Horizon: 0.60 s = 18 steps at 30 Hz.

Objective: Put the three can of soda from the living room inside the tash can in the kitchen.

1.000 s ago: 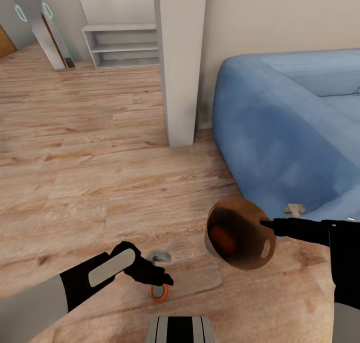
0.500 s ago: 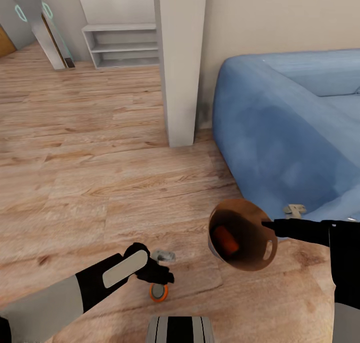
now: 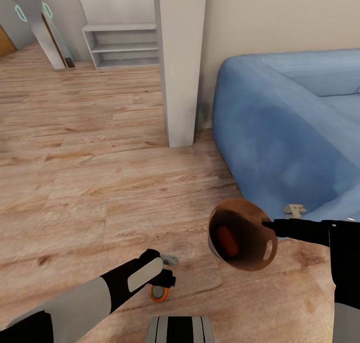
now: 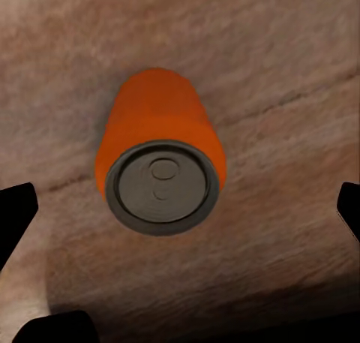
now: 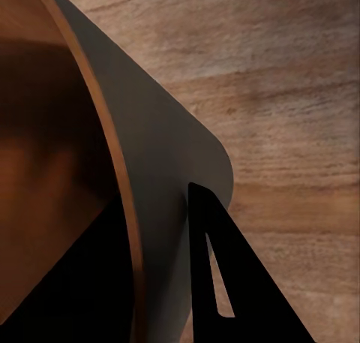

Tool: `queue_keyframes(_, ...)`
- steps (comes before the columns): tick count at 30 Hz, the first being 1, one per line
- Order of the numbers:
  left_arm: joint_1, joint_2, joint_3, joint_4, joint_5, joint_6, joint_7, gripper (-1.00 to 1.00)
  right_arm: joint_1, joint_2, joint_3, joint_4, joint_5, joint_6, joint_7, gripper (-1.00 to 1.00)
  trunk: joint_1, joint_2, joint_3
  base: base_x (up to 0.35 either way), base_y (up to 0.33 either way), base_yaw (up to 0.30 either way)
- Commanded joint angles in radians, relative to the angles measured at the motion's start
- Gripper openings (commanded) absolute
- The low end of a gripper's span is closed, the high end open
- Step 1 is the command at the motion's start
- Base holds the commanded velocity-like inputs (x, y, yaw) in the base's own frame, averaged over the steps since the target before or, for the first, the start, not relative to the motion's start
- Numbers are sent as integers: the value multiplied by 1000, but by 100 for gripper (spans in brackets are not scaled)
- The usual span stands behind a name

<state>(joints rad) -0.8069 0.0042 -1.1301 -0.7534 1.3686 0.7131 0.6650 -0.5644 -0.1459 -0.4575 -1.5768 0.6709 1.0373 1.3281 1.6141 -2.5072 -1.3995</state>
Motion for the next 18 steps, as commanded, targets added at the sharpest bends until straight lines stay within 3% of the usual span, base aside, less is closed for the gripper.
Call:
queue_keyframes(1, 0, -1, 0, 2, -2, -4, 0, 100, 0, 0, 0, 0, -11, 10, 3, -100, 0, 0, 0, 0, 0, 0)
queue_keyframes(5, 0, -8, 0, 14, -18, -9, 0, 100, 0, 1, 0, 0, -11, 10, 3, -100, 0, 0, 0, 0, 0, 0)
queue_keyframes(8, 0, -38, 0, 69, -73, -13, -2, 100, 0, 1, 0, 0, -11, 10, 3, -100, 0, 0, 0, 0, 0, 0)
queue_keyframes(9, 0, -59, 1, 109, -93, -33, -13, 100, 0, 2, 0, 0, -11, 10, 3, -100, 0, 0, 0, 0, 0, 0)
queue_keyframes(11, 0, -72, 1, 151, -107, -65, -56, 100, 0, 2, 0, 0, -12, 10, 3, -100, 0, 0, 0, 0, 0, 0)
queue_keyframes(18, 0, -79, 1, 212, -138, -88, -107, 100, 0, 2, 0, 0, -14, 10, 3, -100, 0, 0, 0, 0, 0, 0)
